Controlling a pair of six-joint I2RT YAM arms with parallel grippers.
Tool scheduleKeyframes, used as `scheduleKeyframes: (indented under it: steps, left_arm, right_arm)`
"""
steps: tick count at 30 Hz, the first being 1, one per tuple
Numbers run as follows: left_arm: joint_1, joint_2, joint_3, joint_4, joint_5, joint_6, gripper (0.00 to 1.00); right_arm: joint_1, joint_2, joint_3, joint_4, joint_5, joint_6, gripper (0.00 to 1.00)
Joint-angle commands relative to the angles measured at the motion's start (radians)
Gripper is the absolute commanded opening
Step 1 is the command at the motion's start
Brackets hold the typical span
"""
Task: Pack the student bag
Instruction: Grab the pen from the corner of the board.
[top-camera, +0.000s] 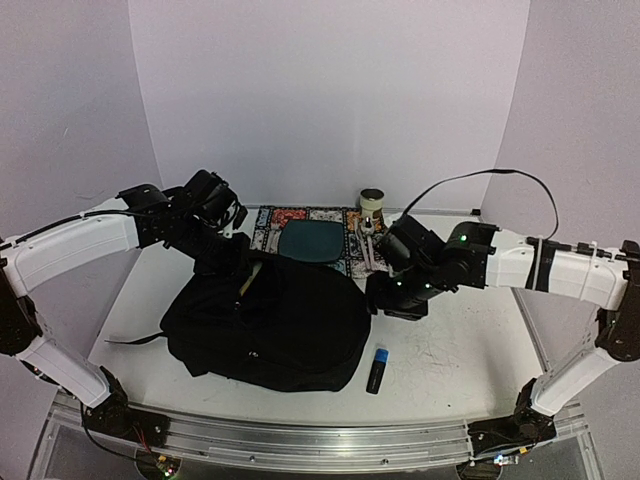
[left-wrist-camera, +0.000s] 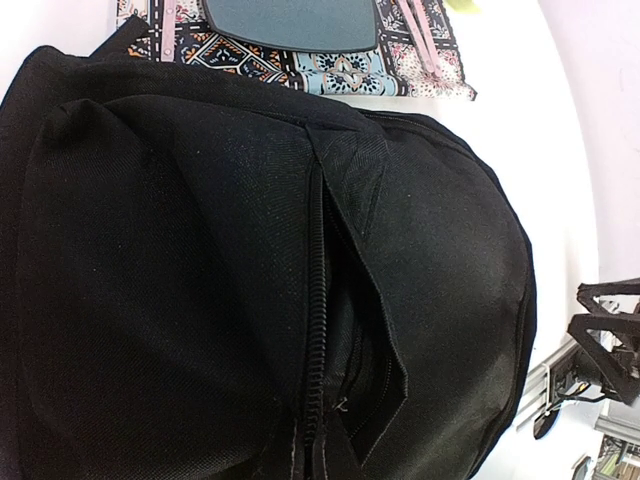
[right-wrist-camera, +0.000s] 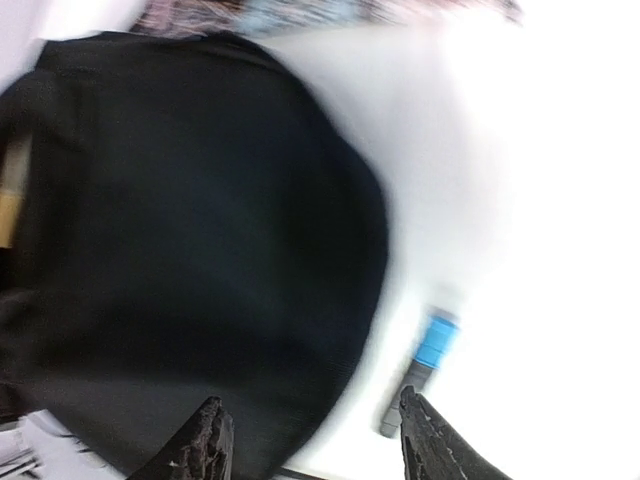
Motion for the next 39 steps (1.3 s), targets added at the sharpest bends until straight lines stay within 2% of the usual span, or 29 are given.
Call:
scheduleKeyframes:
  steps: [1,6,15,32,36,39]
  left_arm:
    - [0.001,-0.030,0.005,0.068,-0.025,0.019,0.00]
    - [0.002,-0.025,0.006,0.068,-0.025,0.027,0.00]
    - [0.006,-0.026,0.006,0.067,-0.022,0.030,0.00]
    - [0.009,-0.027,0.005,0.066,-0.008,0.025,0.00]
    - [0.009,-0.025,0.008,0.066,-0.007,0.027,0.00]
    - [0.008,-0.028,0.005,0.064,-0.007,0.025,0.00]
  right_arm:
    - [0.007,-0.047,-0.117,-0.151,0.078,0.077,0.58]
    - [0.014,-0.013,-0.233,-0.061,0.030,0.106,0.58]
    - [0.025,0.111,-0.255,0.079,-0.017,0.115,0.57]
    - [0.026,0.304,-0.255,0.116,-0.025,0.137,0.51]
    - [0.026,0.318,-0.277,0.117,-0.009,0.141,0.44]
    - [0.026,0.295,-0.307,0.107,0.013,0.146,0.32]
